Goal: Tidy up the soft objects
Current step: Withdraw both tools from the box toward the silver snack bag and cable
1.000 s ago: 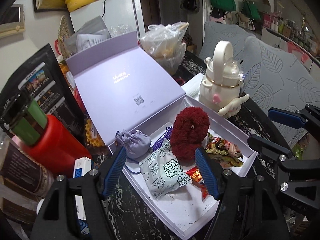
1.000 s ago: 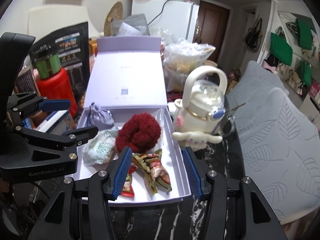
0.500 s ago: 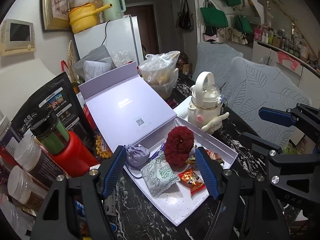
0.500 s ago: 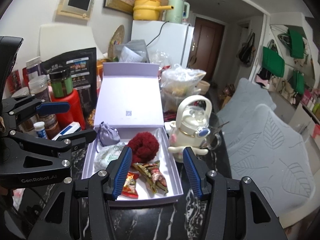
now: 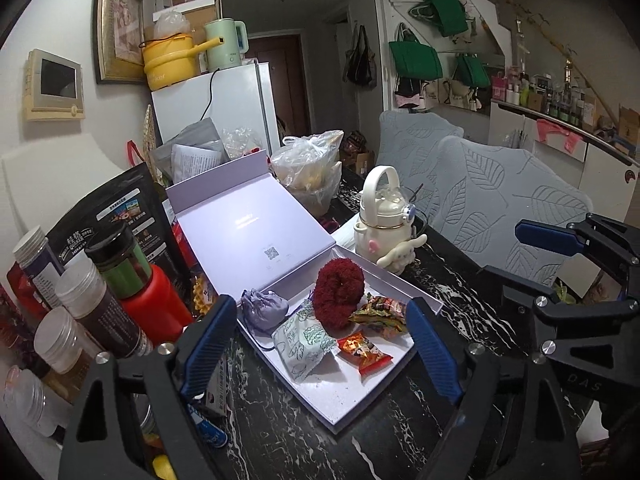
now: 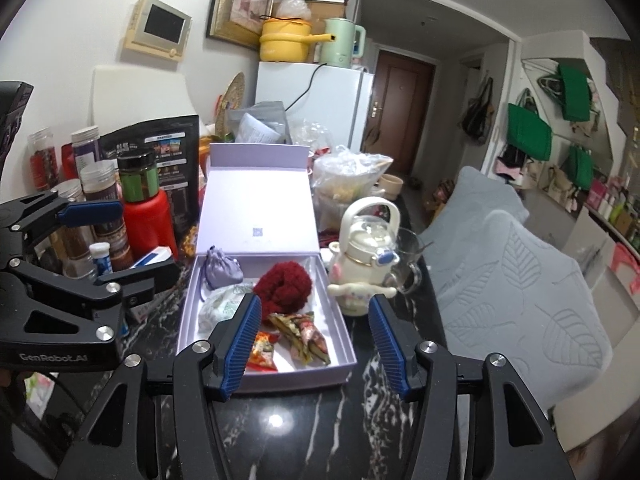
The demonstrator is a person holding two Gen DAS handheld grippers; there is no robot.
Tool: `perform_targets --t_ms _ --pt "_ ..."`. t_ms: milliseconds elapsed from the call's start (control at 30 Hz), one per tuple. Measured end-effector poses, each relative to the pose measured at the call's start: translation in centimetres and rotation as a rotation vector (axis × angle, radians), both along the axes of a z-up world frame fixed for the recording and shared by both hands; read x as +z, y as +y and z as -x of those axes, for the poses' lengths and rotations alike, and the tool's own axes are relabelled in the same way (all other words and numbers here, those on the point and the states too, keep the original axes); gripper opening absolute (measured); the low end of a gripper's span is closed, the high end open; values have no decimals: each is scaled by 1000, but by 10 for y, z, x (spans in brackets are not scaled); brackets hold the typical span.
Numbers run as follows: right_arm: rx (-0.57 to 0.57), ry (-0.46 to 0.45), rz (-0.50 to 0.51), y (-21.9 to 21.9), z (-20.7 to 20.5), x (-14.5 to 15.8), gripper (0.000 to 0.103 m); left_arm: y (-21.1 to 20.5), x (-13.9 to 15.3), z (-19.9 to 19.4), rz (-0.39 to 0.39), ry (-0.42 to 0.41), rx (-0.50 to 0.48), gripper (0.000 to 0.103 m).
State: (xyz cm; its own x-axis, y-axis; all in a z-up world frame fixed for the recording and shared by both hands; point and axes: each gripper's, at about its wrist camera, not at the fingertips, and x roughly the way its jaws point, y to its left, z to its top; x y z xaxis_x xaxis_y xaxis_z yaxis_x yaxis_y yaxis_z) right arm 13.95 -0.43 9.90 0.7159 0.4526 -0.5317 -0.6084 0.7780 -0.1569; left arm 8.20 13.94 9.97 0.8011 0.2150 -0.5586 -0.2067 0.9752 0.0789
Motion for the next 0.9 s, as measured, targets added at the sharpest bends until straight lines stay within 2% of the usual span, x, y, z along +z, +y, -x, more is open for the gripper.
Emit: perform_targets --t_ms 100,167,533,900 --pt "-1 3 -10 -7 11 -1 61 -5 -2 9 3 -6 -8 88" --pt "2 9 -21 -12 16 -1 74 -8 -3 16 13 -13 -15 88" --pt "-23 39 -45 -36 46 -10 77 -26 -12 41 14 -14 -51 88" --pt "-73 41 -19 -59 68 -23 78 -44 -35 53 44 21 -89 88"
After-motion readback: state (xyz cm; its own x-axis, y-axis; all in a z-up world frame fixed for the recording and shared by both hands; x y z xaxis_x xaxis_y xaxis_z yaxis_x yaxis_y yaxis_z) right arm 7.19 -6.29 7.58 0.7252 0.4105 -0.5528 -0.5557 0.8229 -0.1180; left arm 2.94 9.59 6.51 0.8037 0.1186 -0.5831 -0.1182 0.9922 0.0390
